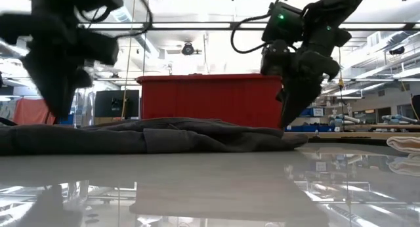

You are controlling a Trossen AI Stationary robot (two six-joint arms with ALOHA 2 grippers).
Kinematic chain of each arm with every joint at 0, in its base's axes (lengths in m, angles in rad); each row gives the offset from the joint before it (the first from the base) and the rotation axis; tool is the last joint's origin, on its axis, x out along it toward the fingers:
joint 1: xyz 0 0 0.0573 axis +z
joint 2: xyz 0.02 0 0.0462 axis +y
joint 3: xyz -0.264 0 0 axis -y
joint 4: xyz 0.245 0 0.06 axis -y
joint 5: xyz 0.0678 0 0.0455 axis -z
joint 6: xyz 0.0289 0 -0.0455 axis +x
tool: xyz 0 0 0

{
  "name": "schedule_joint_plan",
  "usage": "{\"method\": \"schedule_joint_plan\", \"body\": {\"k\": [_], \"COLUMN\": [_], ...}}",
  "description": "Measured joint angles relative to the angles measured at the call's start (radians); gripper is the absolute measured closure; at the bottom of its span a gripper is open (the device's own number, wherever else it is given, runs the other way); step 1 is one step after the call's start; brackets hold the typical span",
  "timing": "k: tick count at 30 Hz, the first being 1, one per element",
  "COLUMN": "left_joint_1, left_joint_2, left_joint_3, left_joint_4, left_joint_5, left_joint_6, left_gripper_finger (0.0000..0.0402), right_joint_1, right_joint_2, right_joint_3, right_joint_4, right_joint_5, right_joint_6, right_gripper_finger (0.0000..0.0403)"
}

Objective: Fold laundry
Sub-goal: Fold the dark blue shorts

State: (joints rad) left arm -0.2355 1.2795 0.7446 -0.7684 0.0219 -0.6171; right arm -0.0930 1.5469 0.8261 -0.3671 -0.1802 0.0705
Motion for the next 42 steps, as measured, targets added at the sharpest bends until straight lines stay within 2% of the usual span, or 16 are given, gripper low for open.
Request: {"method": "schedule_joint_plan", "body": {"k": [5, 9, 13, 16, 20, 23, 28, 31, 37, 42], "left_joint_1": [-0.007, -0.025, -0.051, -0.053, -0.049, -0.049, -0.050, -0.054, -0.053, -0.055], "left_joint_2": [0.000, 0.000, 0.001, 0.002, -0.004, -0.041, -0.088, -0.090, -0.090, -0.090], "left_joint_3": [-0.046, -0.073, -0.083, -0.077, -0.021, 0.016, -0.030, -0.063, -0.122, -0.210], "left_joint_4": [0.037, 0.102, 0.140, 0.137, 0.034, -0.056, -0.067, -0.031, 0.008, 0.113], "left_joint_5": [-0.011, -0.021, -0.026, 0.006, 0.028, -0.008, -0.055, -0.059, -0.163, -0.137], "left_joint_6": [-0.092, -0.106, -0.093, -0.121, -0.160, -0.120, -0.064, -0.042, -0.025, -0.021], "left_gripper_finger": [0.0273, 0.0228, 0.0172, 0.0155, 0.0163, 0.0169, 0.0170, 0.0170, 0.0171, 0.0189], "right_joint_1": [0.000, 0.000, 0.000, 0.000, -0.003, -0.002, -0.010, -0.007, 0.014, 0.023], "right_joint_2": [-0.001, -0.002, -0.002, -0.002, -0.005, -0.018, -0.030, -0.030, -0.030, -0.030], "right_joint_3": [-0.036, -0.051, -0.051, -0.043, -0.019, -0.006, -0.006, -0.006, -0.006, -0.006], "right_joint_4": [0.052, 0.079, 0.086, 0.067, 0.033, 0.031, 0.019, 0.008, 0.007, 0.006], "right_joint_5": [-0.004, -0.028, -0.061, -0.027, -0.038, -0.025, -0.021, -0.019, 0.004, 0.012], "right_joint_6": [0.015, 0.004, -0.021, 0.048, 0.094, 0.095, 0.123, 0.140, 0.181, 0.199], "right_gripper_finger": [0.0276, 0.0243, 0.0238, 0.0246, 0.0253, 0.0254, 0.0254, 0.0254, 0.0254, 0.0254]}}
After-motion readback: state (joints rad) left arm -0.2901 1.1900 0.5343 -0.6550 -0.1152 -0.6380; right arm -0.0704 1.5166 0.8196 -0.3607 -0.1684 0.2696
